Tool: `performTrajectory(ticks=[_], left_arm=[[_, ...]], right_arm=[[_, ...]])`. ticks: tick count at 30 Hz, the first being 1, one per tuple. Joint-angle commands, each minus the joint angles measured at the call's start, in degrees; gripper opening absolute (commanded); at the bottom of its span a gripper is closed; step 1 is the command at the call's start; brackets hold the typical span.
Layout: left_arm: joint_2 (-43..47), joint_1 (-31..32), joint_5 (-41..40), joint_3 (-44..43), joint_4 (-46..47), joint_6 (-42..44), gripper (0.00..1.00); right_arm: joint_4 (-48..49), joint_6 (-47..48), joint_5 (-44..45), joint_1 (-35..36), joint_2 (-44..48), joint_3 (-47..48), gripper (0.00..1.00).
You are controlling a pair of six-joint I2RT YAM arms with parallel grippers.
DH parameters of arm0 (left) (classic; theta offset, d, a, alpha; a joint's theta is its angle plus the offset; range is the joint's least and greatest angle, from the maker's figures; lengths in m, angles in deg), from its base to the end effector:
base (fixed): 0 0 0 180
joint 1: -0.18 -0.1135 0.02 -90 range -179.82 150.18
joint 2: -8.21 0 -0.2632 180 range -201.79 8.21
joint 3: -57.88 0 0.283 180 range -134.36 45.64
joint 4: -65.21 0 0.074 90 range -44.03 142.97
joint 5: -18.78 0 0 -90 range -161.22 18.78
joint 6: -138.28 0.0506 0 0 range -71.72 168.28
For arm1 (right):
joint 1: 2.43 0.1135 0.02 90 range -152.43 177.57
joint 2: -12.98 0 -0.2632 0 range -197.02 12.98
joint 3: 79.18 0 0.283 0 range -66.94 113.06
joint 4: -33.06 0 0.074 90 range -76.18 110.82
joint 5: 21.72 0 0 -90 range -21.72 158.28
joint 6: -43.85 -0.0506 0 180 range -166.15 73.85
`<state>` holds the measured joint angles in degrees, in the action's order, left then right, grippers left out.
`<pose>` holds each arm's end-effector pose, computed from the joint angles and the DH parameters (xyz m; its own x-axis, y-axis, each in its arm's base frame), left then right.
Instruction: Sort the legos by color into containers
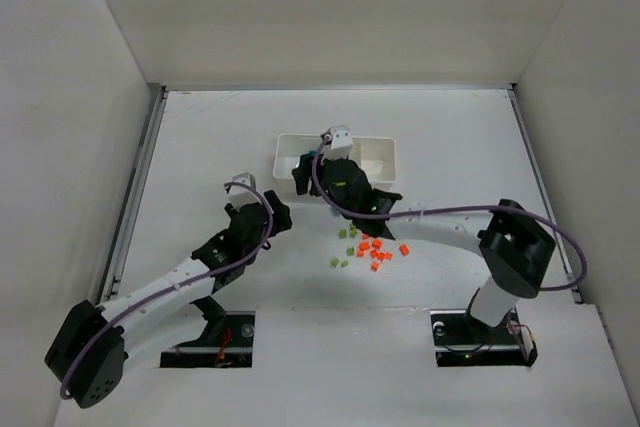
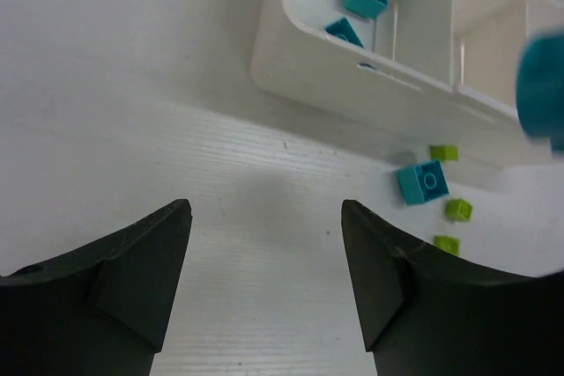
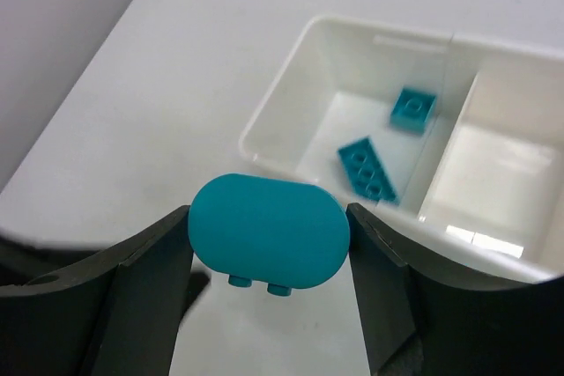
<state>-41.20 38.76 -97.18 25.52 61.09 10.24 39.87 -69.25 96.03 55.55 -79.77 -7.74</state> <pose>0.1942 -0.1266 0.1872 -0.3712 -0.4126 -0.8318 0.0163 0.8928 -0.4501 0.2380 0.3362 0.2438 -0.3227 0.1388 -0.9363 -0.4183 0.8665 0.2726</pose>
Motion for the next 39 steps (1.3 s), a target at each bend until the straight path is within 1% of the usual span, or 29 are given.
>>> performTrajectory(ticks=[1, 5, 7, 9, 14, 16, 18, 21, 22, 23, 24, 26, 27, 28, 29, 31, 32, 36, 39], left_arm=[[-2.4, 3.7, 0.5, 0.5, 4.0, 0.2, 0.66], [-8.0, 9.4, 0.6, -0.7, 7.3, 1.0, 0.66], [-10.3, 11.7, 0.2, -1.1, 8.9, 1.6, 0.66], [-12.3, 13.2, 0.1, -1.7, 10.8, 2.0, 0.66], [-17.4, 14.5, 0.5, -3.3, 15.1, 2.4, 0.67], [-19.6, 14.8, 0.5, -4.2, 16.7, 2.4, 0.67], [-21.8, 15.4, 0.5, -5.4, 18.1, 2.4, 0.67], [-24.8, 16.3, 0.6, -7.2, 20.3, 2.4, 0.67], [-25.7, 16.5, 0.3, -7.8, 21.1, 2.4, 0.67], [-26.7, 16.6, -0.1, -8.4, 21.8, 2.4, 0.66], [-27.7, 16.7, -0.2, -8.9, 22.4, 2.3, 0.66], [-30.0, 16.6, -0.9, -10.1, 23.4, 1.9, 0.63], [-31.4, 16.7, -1.3, -10.9, 23.8, 1.7, 0.61], [-32.7, 16.8, -1.7, -11.7, 24.0, 1.7, 0.6], [-34.2, 16.9, -2.2, -12.6, 24.2, 1.7, 0.58], [-37.0, 17.1, -3.0, -14.3, 24.3, 1.7, 0.57], [-38.4, 17.2, -3.6, -15.1, 24.4, 1.7, 0.57], [-43.0, 17.4, -4.5, -18.2, 24.7, 1.2, 0.56], [-45.6, 17.7, -5.0, -20.4, 25.1, 1.1, 0.55]], right_arm=[[0.4, 2.6, -2.1, -3.9, -5.9, 5.6, 0.53], [-0.4, 2.8, -3.2, -6.6, -11.7, 11.5, 0.54], [-1.3, 2.9, -3.2, -7.4, -13.7, 14.1, 0.56], [-1.8, 2.9, -3.6, -7.8, -14.9, 16.0, 0.61], [-3.1, 3.0, -4.7, -8.0, -16.1, 18.2, 0.79], [-3.3, 2.8, -4.7, -7.8, -15.0, 17.5, 0.83], [-3.2, 2.7, -4.7, -7.8, -12.7, 16.0, 0.85], [-2.7, 2.4, -4.1, -8.0, -7.4, 11.9, 0.85], [-2.4, 2.3, -4.0, -8.1, -5.6, 10.4, 0.83], [-2.3, 2.2, -4.0, -8.3, -3.7, 8.9, 0.79], [-2.1, 2.0, -4.0, -8.4, -1.8, 7.3, 0.7], [-2.1, 1.6, -3.6, -8.6, 2.2, 3.8, 0.5], [-2.1, 1.3, -3.3, -8.8, 4.1, 2.0, 0.42], [-2.1, 0.9, -3.1, -9.0, 6.1, 0.1, 0.38], [-2.2, 0.2, -2.8, -9.2, 8.3, -2.3, 0.36], [-2.3, -1.0, -2.7, -9.8, 11.6, -6.0, 0.37], [-2.1, -1.4, -2.8, -9.9, 13.3, -7.9, 0.39], [-1.6, -2.7, -2.9, -10.1, 18.1, -13.6, 0.54], [-0.2, -3.5, -3.2, -10.1, 19.9, -16.7, 0.64]])
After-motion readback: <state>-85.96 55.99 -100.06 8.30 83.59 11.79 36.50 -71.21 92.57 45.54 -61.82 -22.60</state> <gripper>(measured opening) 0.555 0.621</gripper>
